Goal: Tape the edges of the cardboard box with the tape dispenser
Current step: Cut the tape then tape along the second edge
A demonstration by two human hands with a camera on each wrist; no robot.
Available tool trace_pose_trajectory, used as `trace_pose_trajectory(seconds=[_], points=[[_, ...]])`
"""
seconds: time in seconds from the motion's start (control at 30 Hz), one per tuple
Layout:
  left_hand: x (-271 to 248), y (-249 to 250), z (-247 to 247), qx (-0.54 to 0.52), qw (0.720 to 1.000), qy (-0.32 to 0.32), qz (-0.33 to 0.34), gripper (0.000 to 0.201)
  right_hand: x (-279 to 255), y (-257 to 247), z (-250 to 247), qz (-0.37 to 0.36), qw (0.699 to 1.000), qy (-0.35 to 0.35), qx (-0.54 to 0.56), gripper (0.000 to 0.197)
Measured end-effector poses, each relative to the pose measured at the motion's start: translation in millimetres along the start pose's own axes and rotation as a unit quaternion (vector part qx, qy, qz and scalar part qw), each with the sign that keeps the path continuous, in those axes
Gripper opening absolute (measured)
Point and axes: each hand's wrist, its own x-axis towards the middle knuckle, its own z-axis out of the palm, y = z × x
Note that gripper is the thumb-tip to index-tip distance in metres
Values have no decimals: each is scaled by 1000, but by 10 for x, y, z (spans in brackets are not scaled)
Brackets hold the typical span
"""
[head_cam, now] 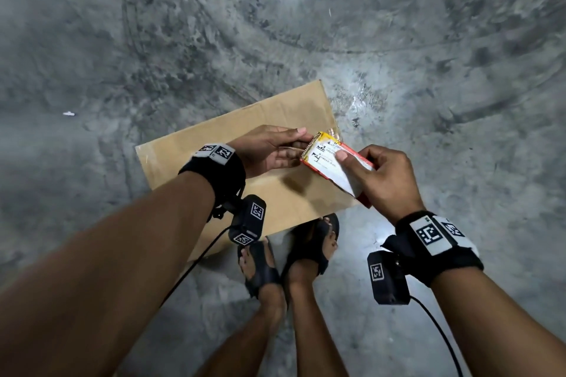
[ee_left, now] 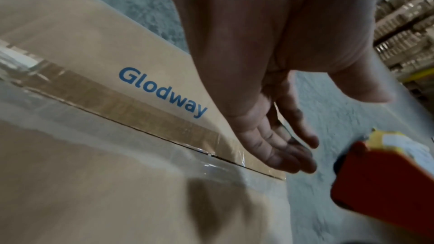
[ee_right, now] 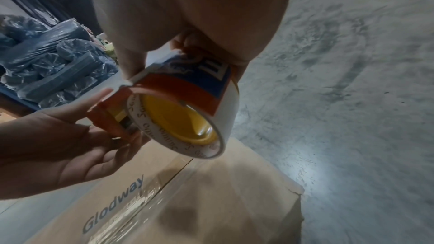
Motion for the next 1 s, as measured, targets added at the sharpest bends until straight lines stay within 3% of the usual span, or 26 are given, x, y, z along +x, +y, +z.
trace_pose_trajectory(seconds=[0.23, 0.47, 0.6, 0.73, 0.87, 1.0], points=[[65, -23, 0, 16, 1000, -4, -8, 36, 131, -53, 20, 18, 1000, -11, 4, 52], [118, -2, -51, -85, 996, -23, -19, 21, 239, -168, -6, 27, 996, -49, 75, 45], [191, -3, -74, -134, 990, -12, -31, 21, 290, -230, -18, 27, 993, -60, 93, 38], [269, 56, -51, -136, 989, 28, -47, 15, 345, -212, -17, 25, 995, -56, 80, 48], [344, 124, 6, -80, 995, 48, -22, 20, 415, -152, -9, 36, 996, -46, 64, 60], [502, 181, 66, 29, 992, 119, 11, 26, 427, -147, 0, 40, 997, -24, 56, 61]])
